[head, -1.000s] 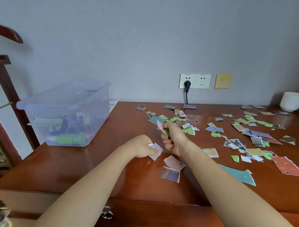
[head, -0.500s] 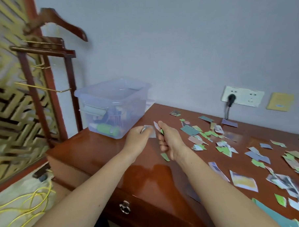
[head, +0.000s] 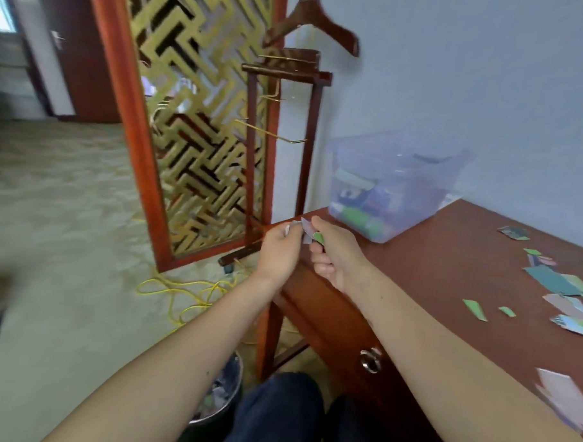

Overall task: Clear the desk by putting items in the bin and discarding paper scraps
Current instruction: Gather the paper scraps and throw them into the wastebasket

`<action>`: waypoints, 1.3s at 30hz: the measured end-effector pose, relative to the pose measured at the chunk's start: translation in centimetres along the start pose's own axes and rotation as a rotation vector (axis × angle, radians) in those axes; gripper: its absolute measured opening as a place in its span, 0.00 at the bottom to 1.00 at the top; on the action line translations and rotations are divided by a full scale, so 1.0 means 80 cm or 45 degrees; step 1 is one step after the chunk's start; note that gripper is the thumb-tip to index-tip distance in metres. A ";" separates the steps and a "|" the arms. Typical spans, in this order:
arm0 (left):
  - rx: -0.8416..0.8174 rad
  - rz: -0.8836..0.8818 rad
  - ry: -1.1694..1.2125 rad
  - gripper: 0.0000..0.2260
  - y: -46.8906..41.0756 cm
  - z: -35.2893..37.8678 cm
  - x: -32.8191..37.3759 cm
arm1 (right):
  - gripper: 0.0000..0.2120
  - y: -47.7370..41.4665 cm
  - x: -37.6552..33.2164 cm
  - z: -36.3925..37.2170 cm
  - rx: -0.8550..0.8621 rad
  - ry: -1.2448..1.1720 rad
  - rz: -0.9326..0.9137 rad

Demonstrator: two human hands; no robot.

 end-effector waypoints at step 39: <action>0.103 -1.838 0.408 0.37 -0.015 -0.226 -0.460 | 0.31 -0.215 0.464 0.152 -0.020 -0.187 1.372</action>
Point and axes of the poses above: each hand's wrist, its own y-axis away from the middle knuckle, its own z-axis out of the palm, x = y × z, the point moved 1 cm from there along -y, towards the middle knuckle, and after that the axes turned 1 degree about z, right-handed, at the moved point
